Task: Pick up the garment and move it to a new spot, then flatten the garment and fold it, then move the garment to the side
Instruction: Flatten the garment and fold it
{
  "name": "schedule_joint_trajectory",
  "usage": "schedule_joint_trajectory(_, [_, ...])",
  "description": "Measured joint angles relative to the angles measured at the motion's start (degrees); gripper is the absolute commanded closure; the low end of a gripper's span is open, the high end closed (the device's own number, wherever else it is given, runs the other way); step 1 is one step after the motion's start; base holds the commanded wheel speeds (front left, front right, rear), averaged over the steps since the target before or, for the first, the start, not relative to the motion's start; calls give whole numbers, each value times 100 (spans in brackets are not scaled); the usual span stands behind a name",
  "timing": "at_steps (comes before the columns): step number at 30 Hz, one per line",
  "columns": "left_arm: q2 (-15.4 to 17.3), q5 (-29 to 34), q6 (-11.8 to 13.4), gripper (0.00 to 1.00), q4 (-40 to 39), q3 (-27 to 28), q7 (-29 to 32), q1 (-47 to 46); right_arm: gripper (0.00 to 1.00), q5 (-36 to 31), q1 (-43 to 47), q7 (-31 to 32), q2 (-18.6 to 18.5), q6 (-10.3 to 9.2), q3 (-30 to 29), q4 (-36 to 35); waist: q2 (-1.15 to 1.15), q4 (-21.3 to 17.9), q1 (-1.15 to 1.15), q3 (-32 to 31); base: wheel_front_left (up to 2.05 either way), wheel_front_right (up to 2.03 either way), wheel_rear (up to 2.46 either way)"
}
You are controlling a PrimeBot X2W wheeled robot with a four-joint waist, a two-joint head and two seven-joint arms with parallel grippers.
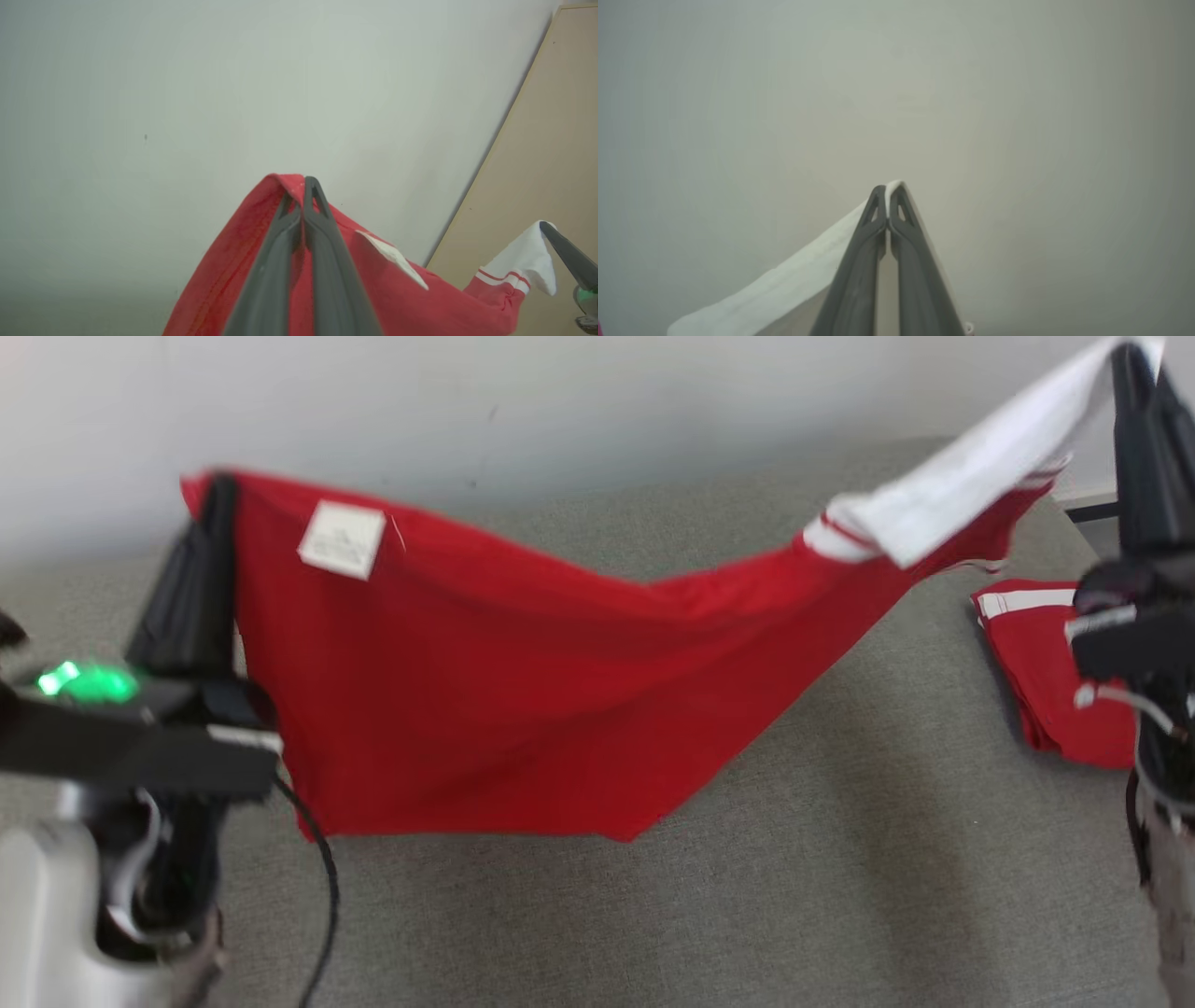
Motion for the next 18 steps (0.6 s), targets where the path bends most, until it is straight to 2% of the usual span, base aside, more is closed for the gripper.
schedule_joint_trajectory(3, [118, -123, 31, 100, 254, 127, 164, -784, 100, 64, -748, 37, -281, 0, 336, 221, 0, -6, 0, 95, 0, 0, 0])
schedule_joint_trajectory(7, [171, -216, 147, 100, 554, 304, 231, -1805, 100, 157, -1596, -126, -530, 0, 380, 572, 0, -11, 0, 251, 0, 0, 0])
schedule_joint_trajectory(18, [232, -290, 341, 100, 1455, 328, 347, -3451, 100, 363, -2846, -205, -626, 0, 776, 1381, 0, -58, 1, 731, 0, 0, 0])
